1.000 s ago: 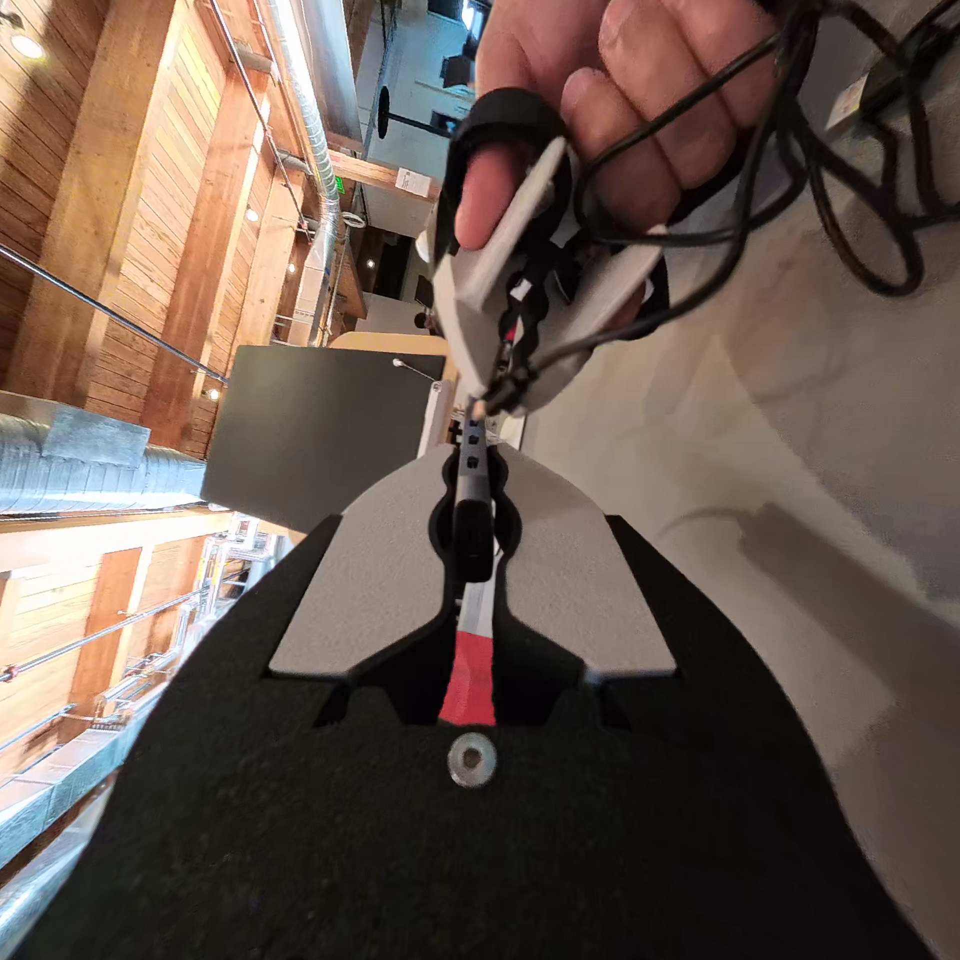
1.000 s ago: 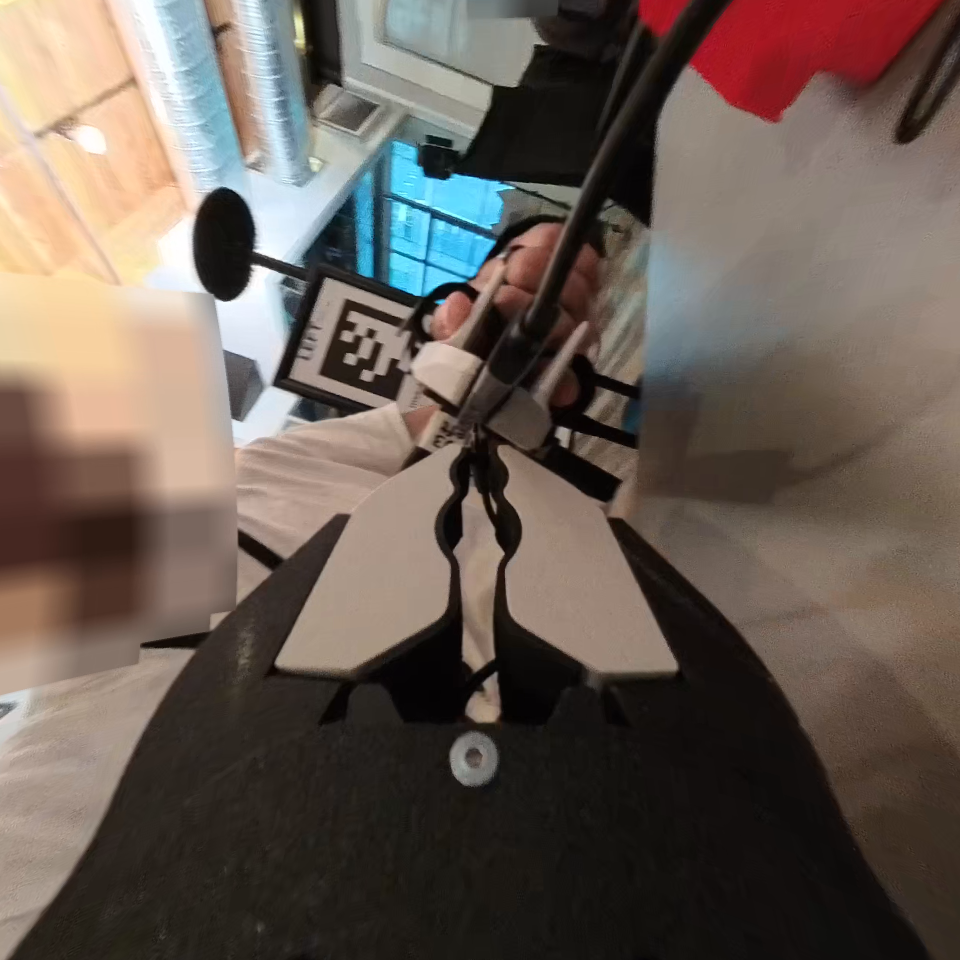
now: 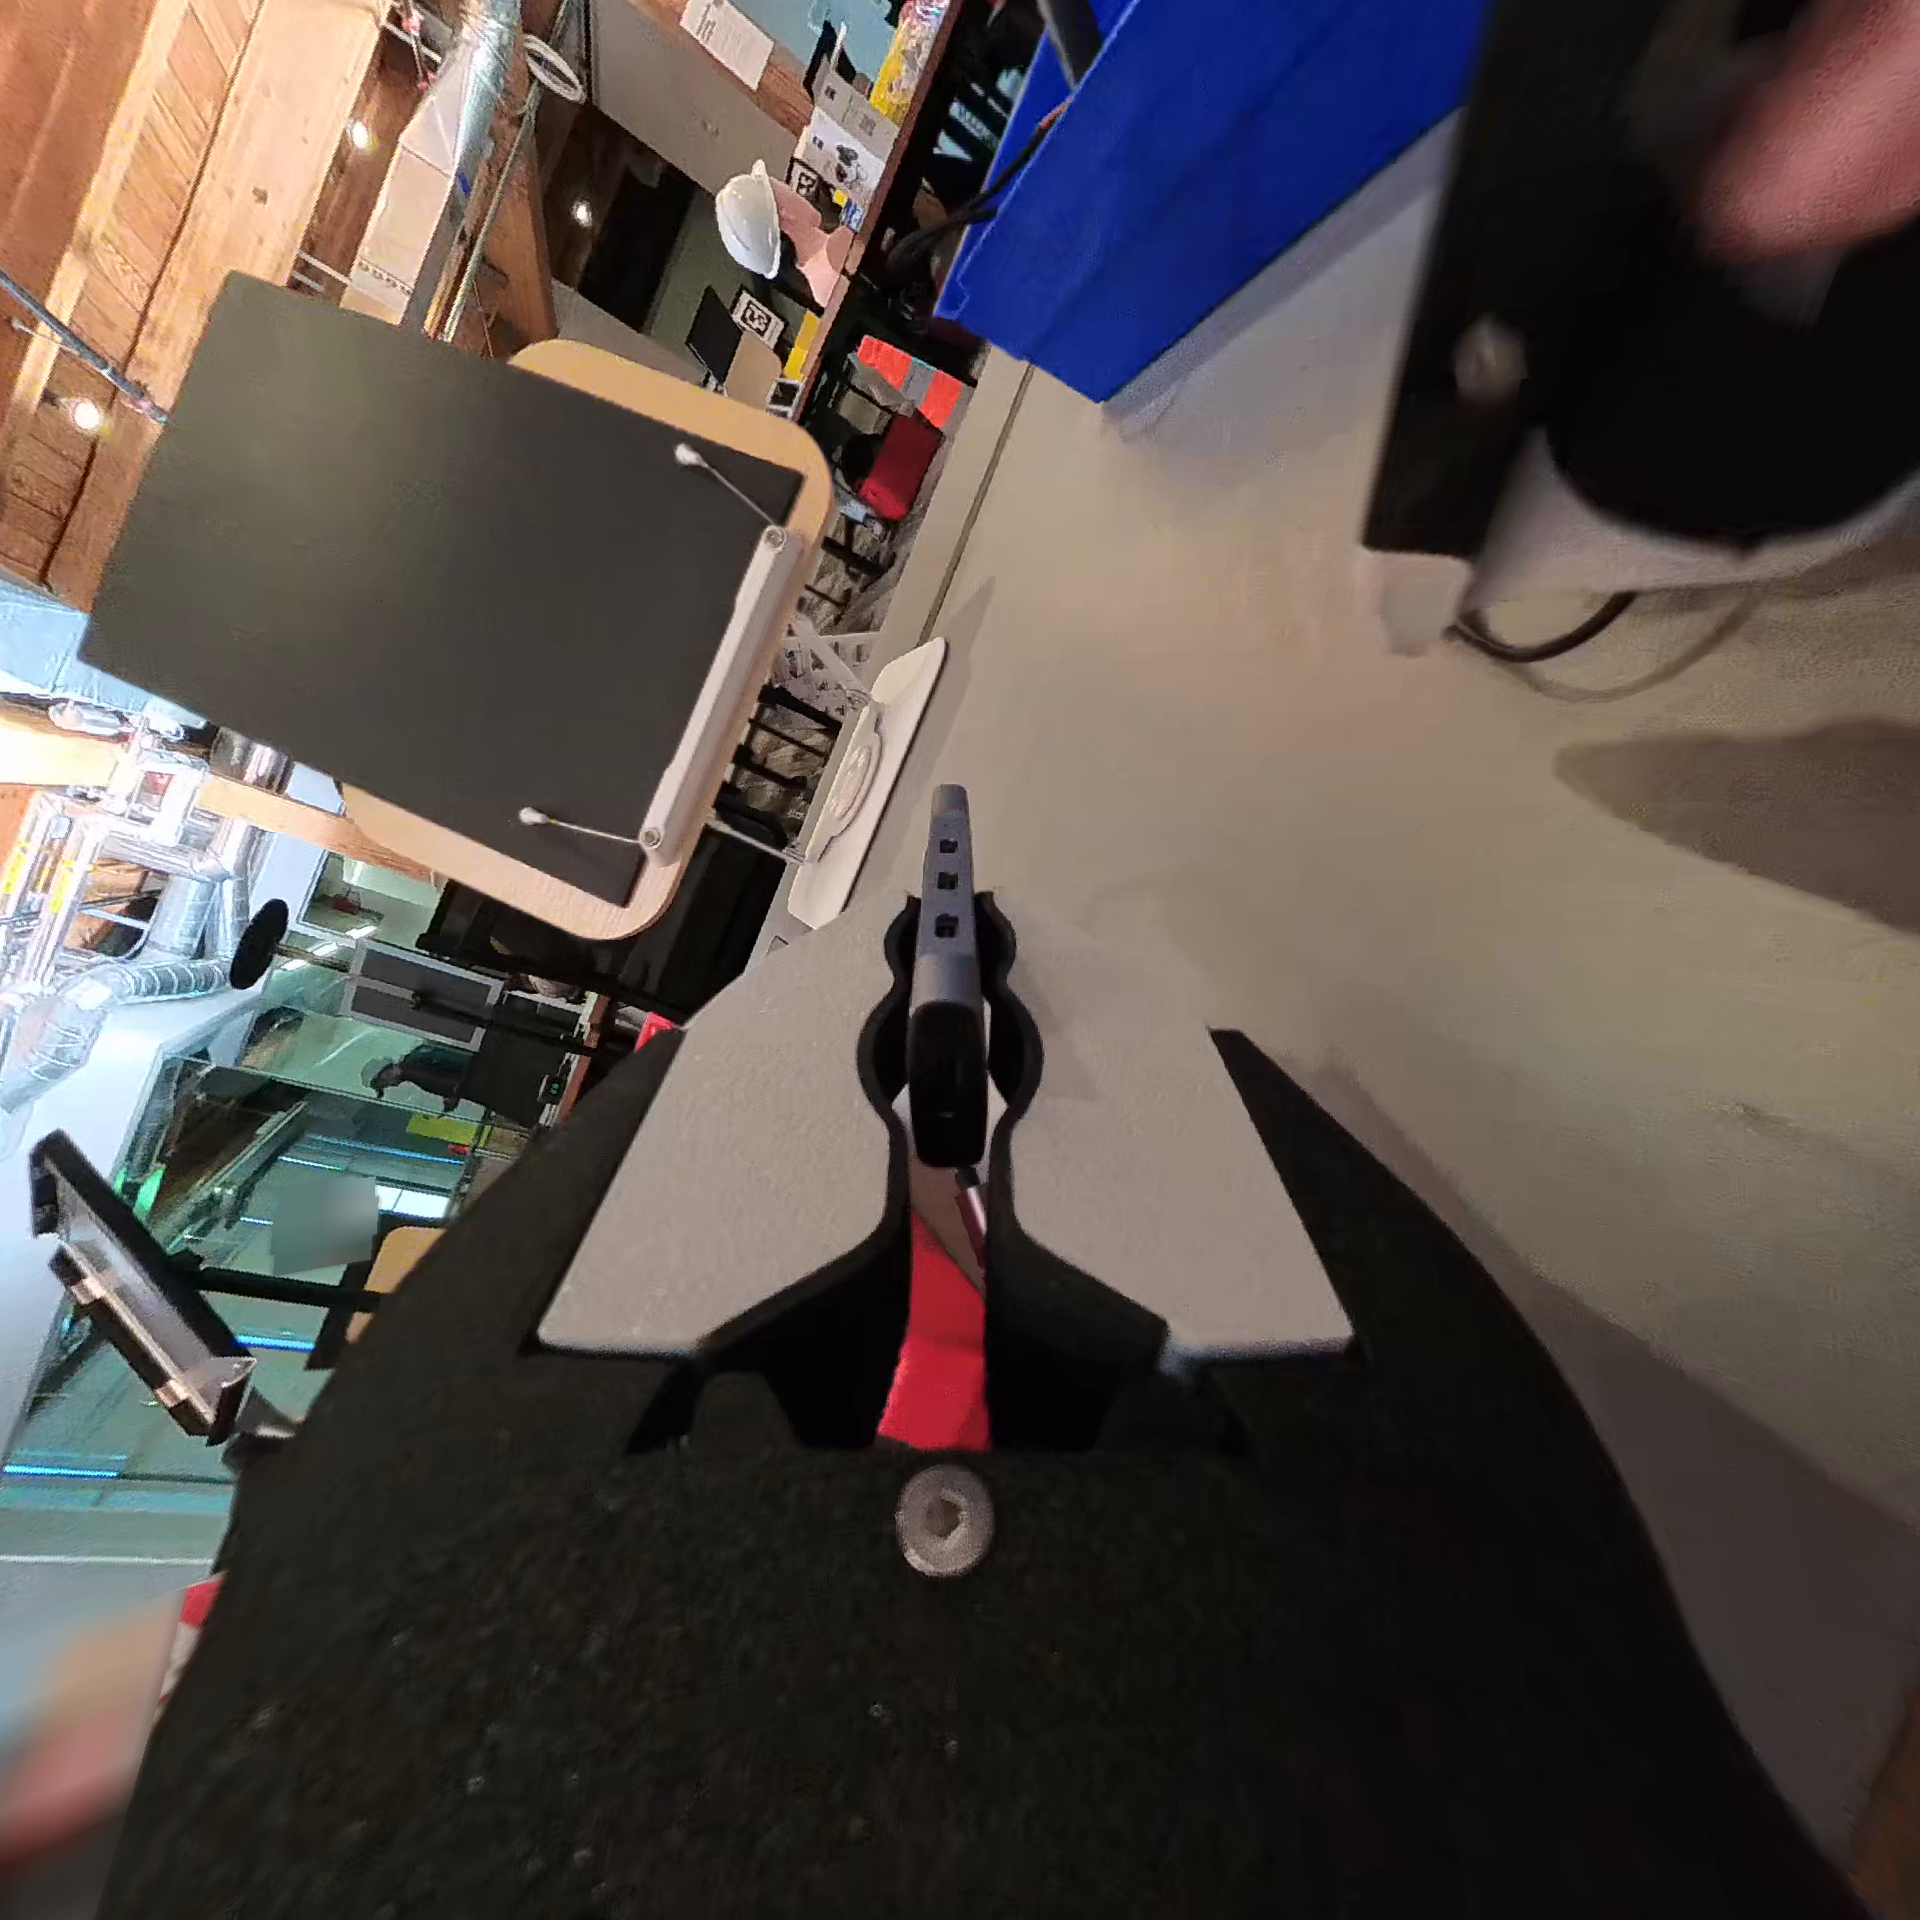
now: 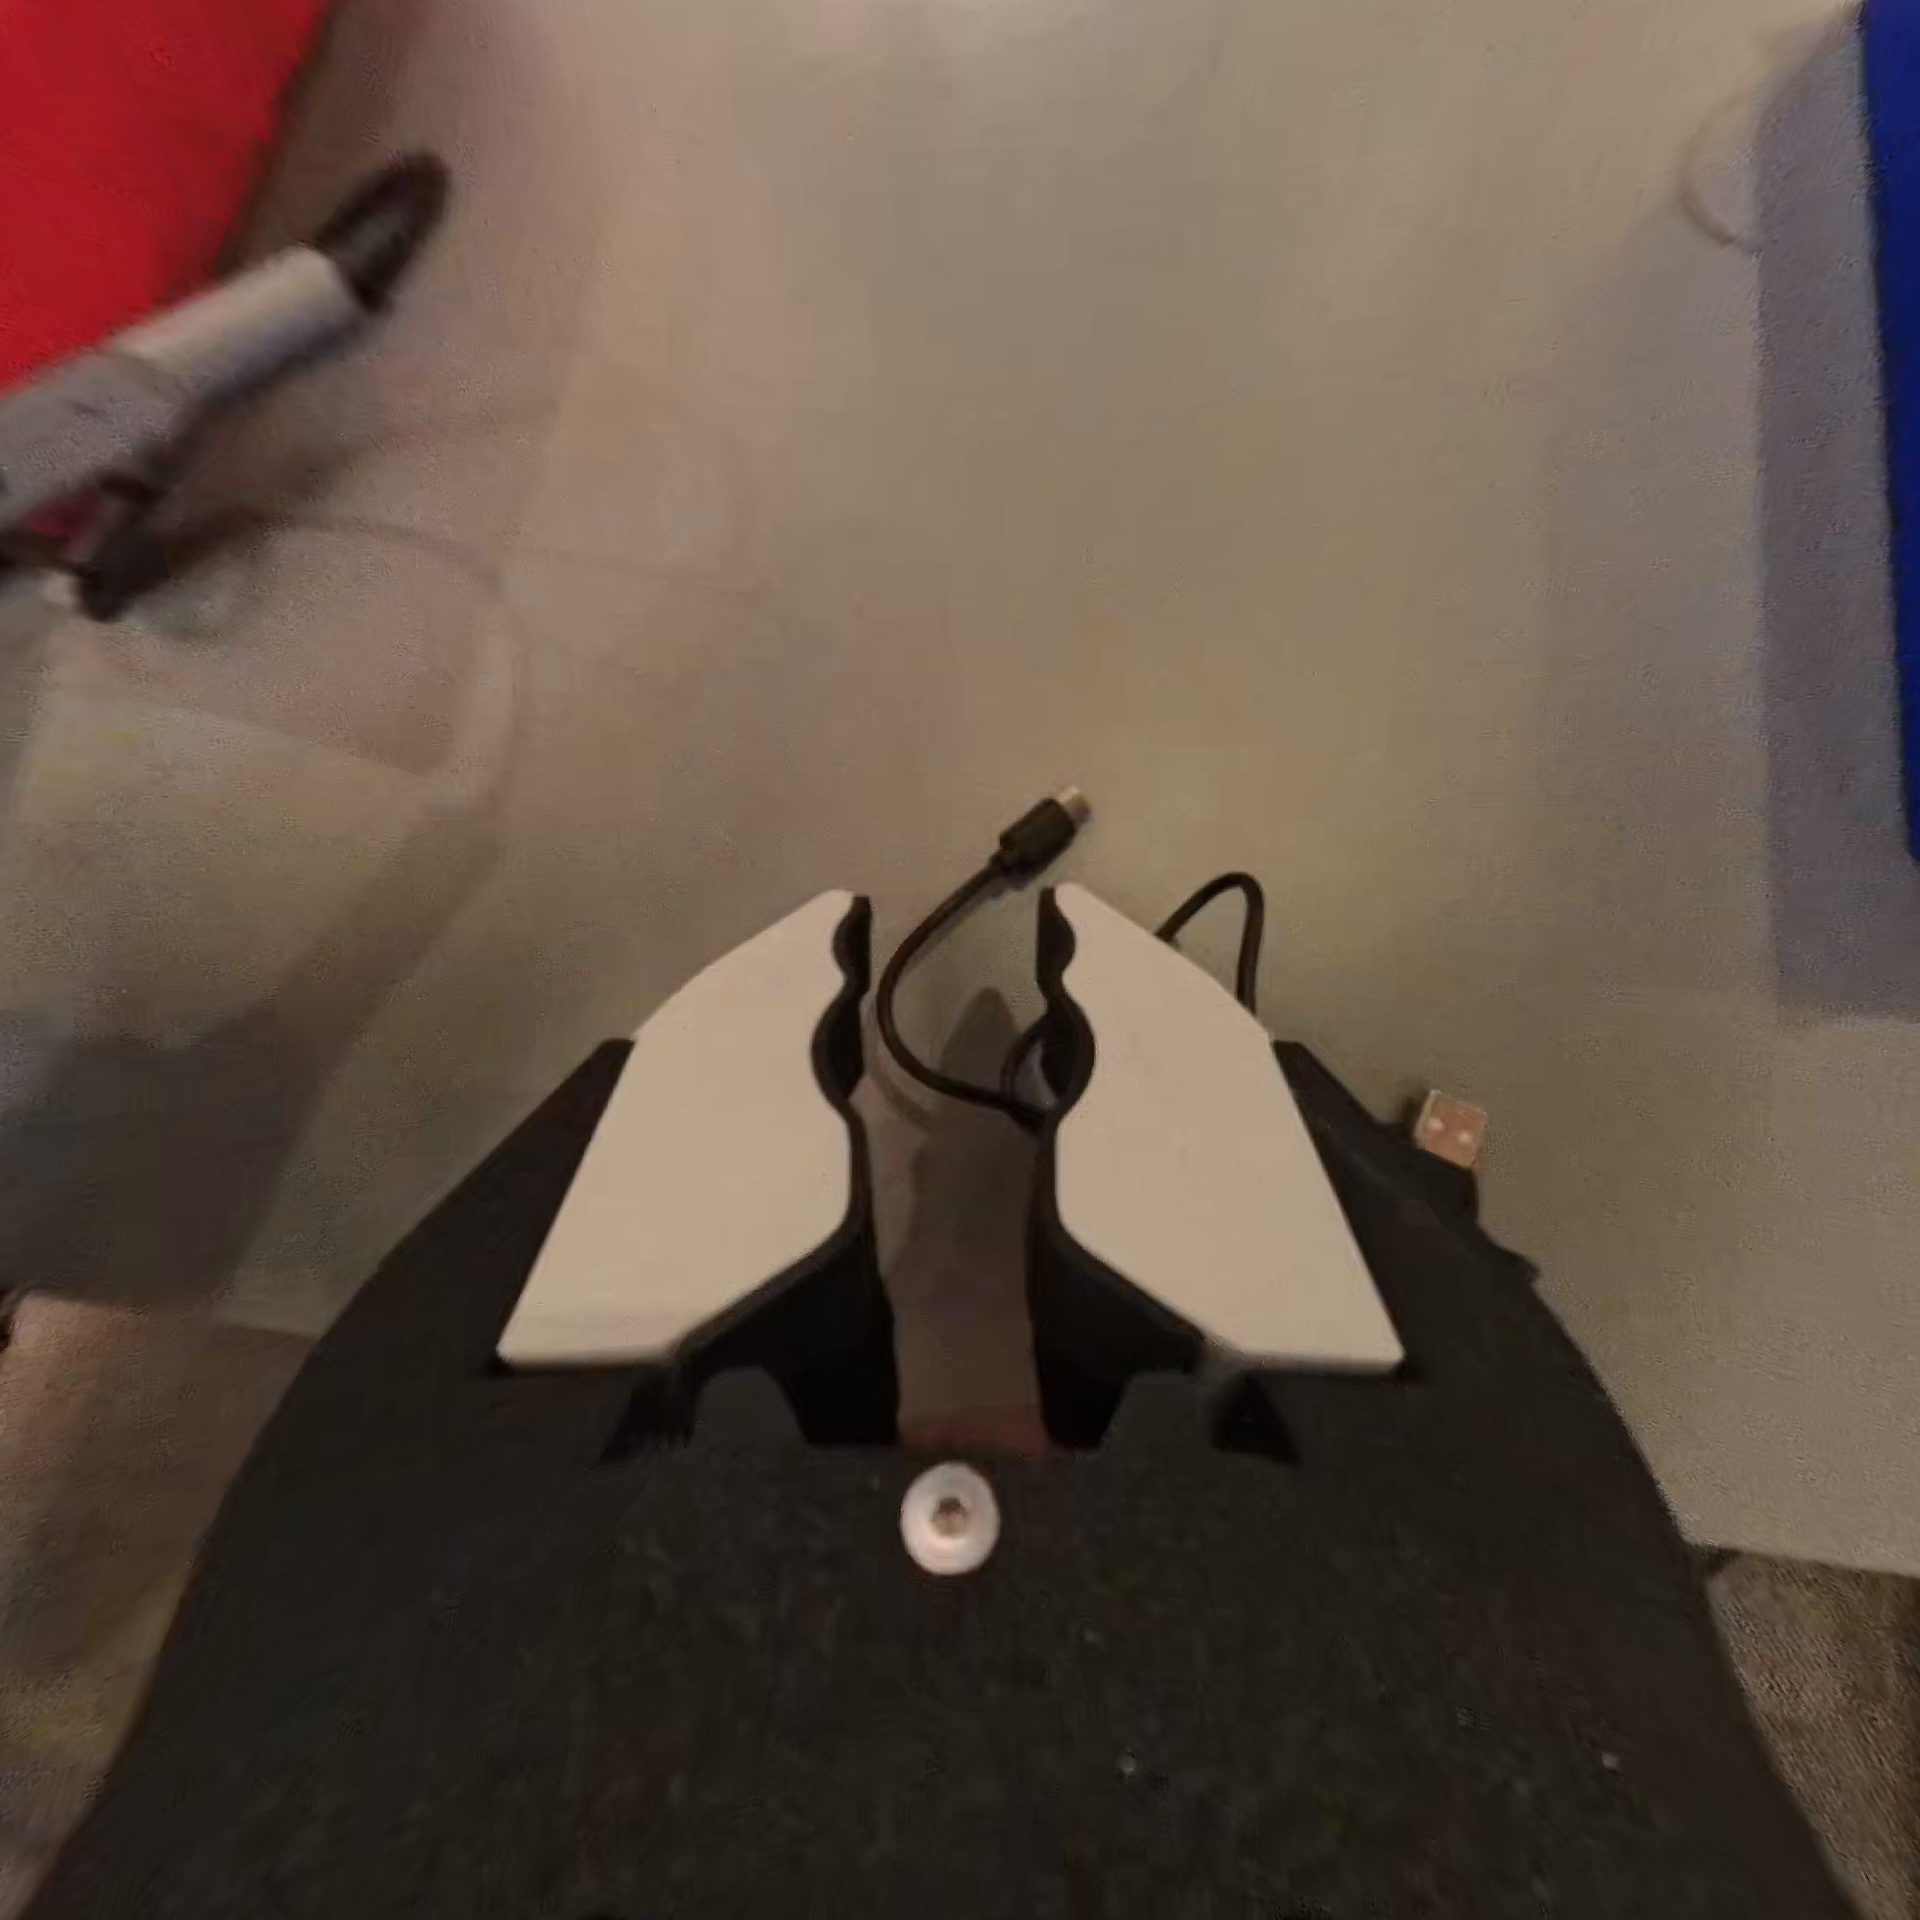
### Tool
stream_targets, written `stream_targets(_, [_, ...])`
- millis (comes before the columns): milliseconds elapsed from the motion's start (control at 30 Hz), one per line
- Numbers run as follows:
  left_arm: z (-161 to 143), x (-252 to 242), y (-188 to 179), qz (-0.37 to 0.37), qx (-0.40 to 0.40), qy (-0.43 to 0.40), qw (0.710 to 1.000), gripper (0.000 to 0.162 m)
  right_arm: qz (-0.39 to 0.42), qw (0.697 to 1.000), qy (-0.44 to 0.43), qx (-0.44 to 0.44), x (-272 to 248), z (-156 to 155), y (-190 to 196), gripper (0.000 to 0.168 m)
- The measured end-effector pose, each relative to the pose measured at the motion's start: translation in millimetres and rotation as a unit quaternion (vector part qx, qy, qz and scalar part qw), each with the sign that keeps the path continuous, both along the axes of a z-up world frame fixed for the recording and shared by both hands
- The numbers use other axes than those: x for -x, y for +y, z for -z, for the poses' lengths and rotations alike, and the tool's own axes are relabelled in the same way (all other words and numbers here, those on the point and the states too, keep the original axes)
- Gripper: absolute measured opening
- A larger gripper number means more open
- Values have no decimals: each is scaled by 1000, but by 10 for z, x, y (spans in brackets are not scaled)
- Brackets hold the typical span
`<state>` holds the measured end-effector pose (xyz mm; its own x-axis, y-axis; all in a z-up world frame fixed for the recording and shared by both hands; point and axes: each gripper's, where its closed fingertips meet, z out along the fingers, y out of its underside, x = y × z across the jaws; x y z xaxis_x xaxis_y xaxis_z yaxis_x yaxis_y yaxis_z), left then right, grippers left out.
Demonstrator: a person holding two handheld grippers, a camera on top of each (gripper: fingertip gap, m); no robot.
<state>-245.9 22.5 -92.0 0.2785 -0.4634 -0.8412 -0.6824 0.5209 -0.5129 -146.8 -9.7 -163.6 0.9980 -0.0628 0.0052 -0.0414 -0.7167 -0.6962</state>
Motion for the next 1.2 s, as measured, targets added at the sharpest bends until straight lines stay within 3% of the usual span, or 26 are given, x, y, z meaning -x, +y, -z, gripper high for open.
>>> stream_targets(133, [-71,-18,29,9,10,-17,1000,10,16,998,49,41,74,249,22,33])
stream_targets(300, [-82,-80,15,26,22,-23,999,10,42,998,26,43,-173,306,78,31])
stream_targets(367, [-58,-104,13,31,26,-20,999,10,41,998,21,37,-240,307,92,19])
stream_targets(400, [-47,-111,13,32,28,-19,999,10,35,999,23,33,-251,308,103,5])
stream_targets(500, [-15,-126,14,34,34,-16,999,10,13,999,31,31,-269,311,117,3])
stream_targets(600, [6,-122,27,30,36,-13,999,10,-63,997,7,39,-228,308,81,3])
stream_targets(733, [55,-107,56,25,47,-13,999,10,-220,973,62,38,-29,306,-73,3])
stream_targets(800, [90,-109,62,24,50,-10,998,10,-263,963,49,37,-63,272,-133,3])
stream_targets(967, [154,-164,24,38,41,2,998,10,-398,914,79,10,95,-98,-259,1])
stream_targets(1100, [170,-218,-13,52,-3,21,998,10,-471,869,152,25,193,-451,-296,1])
stream_targets(1200, [152,-252,-37,55,-47,42,996,10,-521,840,146,38,242,-591,-312,1])
